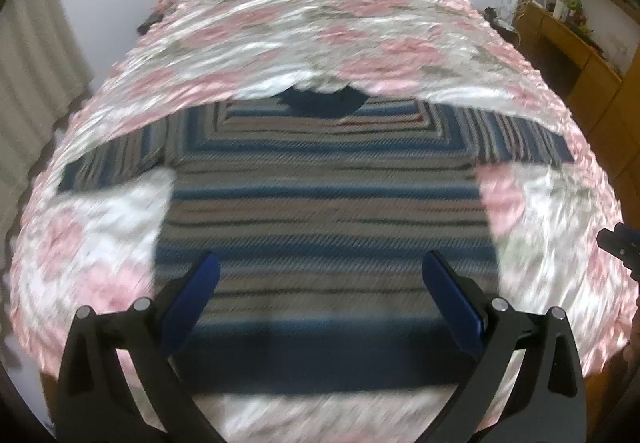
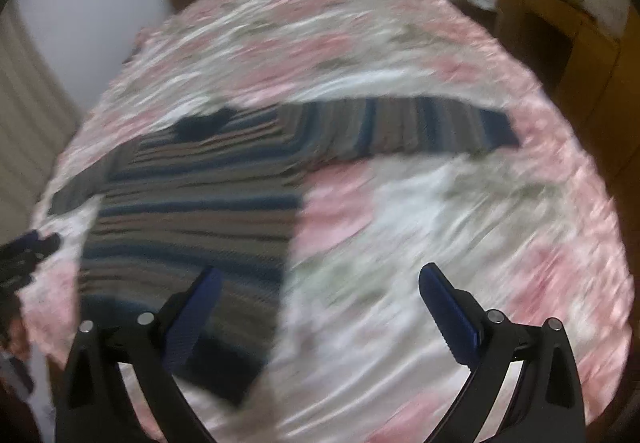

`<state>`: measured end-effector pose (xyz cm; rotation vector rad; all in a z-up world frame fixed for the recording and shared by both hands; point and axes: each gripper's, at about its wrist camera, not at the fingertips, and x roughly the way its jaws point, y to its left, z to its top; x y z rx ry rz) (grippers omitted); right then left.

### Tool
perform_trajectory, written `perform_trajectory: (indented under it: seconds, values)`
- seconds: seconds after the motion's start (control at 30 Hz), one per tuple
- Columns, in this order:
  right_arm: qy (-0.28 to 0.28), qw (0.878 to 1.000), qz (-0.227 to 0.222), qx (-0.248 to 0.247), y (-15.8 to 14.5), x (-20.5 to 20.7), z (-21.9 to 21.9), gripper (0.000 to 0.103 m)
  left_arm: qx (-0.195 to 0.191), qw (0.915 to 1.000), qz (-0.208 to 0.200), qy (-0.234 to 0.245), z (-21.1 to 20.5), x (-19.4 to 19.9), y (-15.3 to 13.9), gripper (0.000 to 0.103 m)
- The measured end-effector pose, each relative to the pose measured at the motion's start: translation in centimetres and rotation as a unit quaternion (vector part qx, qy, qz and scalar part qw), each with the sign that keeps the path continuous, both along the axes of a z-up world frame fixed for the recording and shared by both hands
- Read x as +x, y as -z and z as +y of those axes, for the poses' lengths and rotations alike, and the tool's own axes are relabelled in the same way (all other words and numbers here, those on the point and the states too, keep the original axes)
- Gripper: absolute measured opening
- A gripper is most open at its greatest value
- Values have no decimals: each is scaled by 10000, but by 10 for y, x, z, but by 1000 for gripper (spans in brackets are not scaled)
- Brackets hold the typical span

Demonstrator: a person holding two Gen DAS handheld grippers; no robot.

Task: Fold small clothes
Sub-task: 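Reach the right tool to the sweater's sleeve cuff and grasp it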

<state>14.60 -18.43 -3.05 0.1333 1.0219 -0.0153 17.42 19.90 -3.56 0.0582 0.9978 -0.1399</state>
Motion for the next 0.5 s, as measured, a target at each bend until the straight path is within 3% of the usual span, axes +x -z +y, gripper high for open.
perform_trajectory:
  seconds: [0.2,0.3,0.5]
  values:
    - [345,9983,462,69,36,94,-99,99,-137,9994,-7,312,-103,91,22,100]
    - [426,9959,764,-232,61,134,-141,99,-224,9987,119,432,-149,132,41,100]
    - [851,9892,1194,-58,108,192,-238,99,-173,9980,219,575,-213,177,73,100]
